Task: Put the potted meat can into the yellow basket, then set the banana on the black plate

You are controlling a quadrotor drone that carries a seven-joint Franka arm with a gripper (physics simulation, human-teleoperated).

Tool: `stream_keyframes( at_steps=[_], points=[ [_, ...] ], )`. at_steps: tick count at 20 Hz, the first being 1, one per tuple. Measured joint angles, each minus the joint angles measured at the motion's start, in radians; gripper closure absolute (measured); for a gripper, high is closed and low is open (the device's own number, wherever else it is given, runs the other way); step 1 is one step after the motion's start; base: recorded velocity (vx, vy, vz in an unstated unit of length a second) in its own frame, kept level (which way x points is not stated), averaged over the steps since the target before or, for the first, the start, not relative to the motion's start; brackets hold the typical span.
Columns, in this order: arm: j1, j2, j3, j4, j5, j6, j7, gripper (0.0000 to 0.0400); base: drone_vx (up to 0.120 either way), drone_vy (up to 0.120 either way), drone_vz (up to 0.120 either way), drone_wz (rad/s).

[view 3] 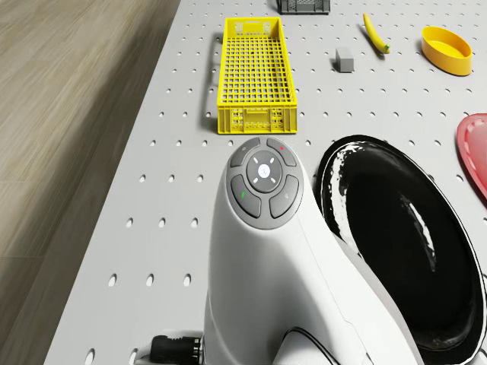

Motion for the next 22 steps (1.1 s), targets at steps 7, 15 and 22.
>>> stream_keyframes(
  at_steps=[7, 15, 22],
  points=[
    [-0.047, -0.044, 0.027, -0.001, 0.004, 0.012, 0.035, 0.0, 0.12, -0.029, -0.12, 0.0],
    [-0.073, -0.089, 0.046, 0.002, 0.023, 0.043, 0.056, 0.0, 0.12, 0.0, -0.12, 0.0],
    [-0.088, -0.125, 0.059, 0.004, 0.042, 0.075, 0.07, 0.0, 0.12, 0.0, -0.12, 0.0]
  ],
)
